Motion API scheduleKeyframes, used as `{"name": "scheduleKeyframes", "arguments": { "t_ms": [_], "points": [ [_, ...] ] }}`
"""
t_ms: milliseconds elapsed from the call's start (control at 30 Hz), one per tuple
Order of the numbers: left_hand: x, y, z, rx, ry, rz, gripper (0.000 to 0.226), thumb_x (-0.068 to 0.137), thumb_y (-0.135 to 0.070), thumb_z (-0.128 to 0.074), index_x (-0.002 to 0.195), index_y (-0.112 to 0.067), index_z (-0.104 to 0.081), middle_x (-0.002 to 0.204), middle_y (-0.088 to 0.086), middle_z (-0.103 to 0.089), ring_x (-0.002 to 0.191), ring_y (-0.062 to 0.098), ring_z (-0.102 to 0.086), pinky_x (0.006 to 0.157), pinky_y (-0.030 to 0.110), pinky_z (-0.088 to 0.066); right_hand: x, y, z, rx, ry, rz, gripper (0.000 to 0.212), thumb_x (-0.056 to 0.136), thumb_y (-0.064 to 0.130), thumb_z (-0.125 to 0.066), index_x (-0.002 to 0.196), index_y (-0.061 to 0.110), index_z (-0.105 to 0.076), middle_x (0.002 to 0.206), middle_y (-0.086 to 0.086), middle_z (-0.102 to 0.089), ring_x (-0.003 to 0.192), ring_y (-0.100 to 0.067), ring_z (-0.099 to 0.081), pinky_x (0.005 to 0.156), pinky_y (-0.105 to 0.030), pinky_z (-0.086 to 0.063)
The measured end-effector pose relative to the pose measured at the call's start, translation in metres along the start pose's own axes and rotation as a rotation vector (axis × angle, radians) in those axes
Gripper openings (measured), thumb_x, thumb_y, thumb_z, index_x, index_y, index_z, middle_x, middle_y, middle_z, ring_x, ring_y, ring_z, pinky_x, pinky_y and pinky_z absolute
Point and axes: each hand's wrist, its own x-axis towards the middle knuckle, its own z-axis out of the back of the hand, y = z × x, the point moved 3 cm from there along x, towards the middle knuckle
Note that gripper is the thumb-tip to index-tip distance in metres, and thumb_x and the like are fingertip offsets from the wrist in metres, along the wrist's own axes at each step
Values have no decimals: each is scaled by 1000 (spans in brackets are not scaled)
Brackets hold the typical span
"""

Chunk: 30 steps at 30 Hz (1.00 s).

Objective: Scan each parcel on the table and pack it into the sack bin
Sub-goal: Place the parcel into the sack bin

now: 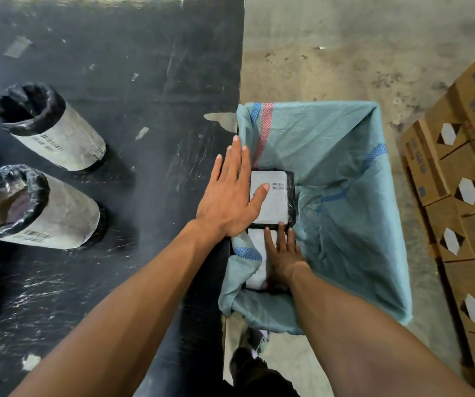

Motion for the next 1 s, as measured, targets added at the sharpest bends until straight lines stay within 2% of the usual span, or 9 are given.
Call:
{"name": "scheduleKeyframes", "arguments": {
  "t_ms": [133, 333, 467, 600, 800, 867, 933, 1000],
  "points": [
    [3, 3, -2, 14, 1, 10, 82, 103, -56, -18, 160, -1, 5, 167, 17, 17, 156, 27, 9, 127, 43, 4, 5, -2, 1, -48, -4, 25, 151, 78, 57, -85, 156, 23, 39, 158, -18, 50, 151, -43, 39, 128, -57, 1],
    [0, 2, -4, -13, 15, 17, 83, 101, -56, -20, 160, -3, 6, 167, 15, 18, 156, 24, 9, 127, 40, 5, 4, -4, -2, -26, -15, 39, 155, 73, 55, -90, 159, 23, 35, 162, -17, 45, 153, -42, 35, 130, -57, 0],
    [0, 1, -2, -34, 16, 19, 81, 105, -54, -24, 160, -4, 7, 167, 13, 19, 156, 23, 9, 126, 37, 8, 2, -6, 12, -3, 26, 57, 141, 83, 54, -82, 162, 23, 30, 164, -16, 43, 156, -42, 29, 130, -56, 0],
    [1, 3, 0, -54, 17, 17, 80, 106, -52, -27, 160, -5, 8, 167, 12, 19, 156, 20, 11, 126, 34, 10, -9, -13, 34, 61, -7, 79, 117, 95, 56, -69, 167, 20, 16, 173, -12, 25, 162, -35, 15, 130, -53, -6],
    [0, -1, 3, -108, 17, 33, 78, 106, -47, -30, 160, -5, 7, 168, 12, 16, 156, 21, 9, 126, 35, 9, -35, -30, 59, 249, -142, 19, 103, 102, 51, -60, 168, 13, 10, 176, -13, 11, 164, -30, 3, 132, -48, -12],
    [-2, -1, 4, -140, 13, 37, 77, 107, -45, -32, 160, -4, 5, 168, 13, 12, 157, 22, 8, 126, 35, 9, -47, -31, 66, 298, -177, -2, 100, 99, 54, -64, 169, 16, -5, 176, -15, -8, 162, -31, -13, 129, -47, -21],
    [-4, 0, 7, -230, -12, 54, 74, 107, -41, -34, 160, -2, 0, 169, 13, 6, 157, 22, 5, 126, 35, 7, -69, -29, 74, 360, -207, 7, 87, 100, 50, -65, 167, 17, -22, 172, -12, -27, 157, -31, -29, 126, -41, -29],
    [-10, 1, 12, -374, -59, 69, 68, 107, -36, -37, 160, -3, -11, 169, 13, -10, 157, 22, -6, 128, 37, -1, -92, -26, 79, 390, -224, -1, 76, 103, 43, -63, 165, 17, -27, 169, -9, -35, 155, -30, -35, 121, -35, -31]
  ]
}}
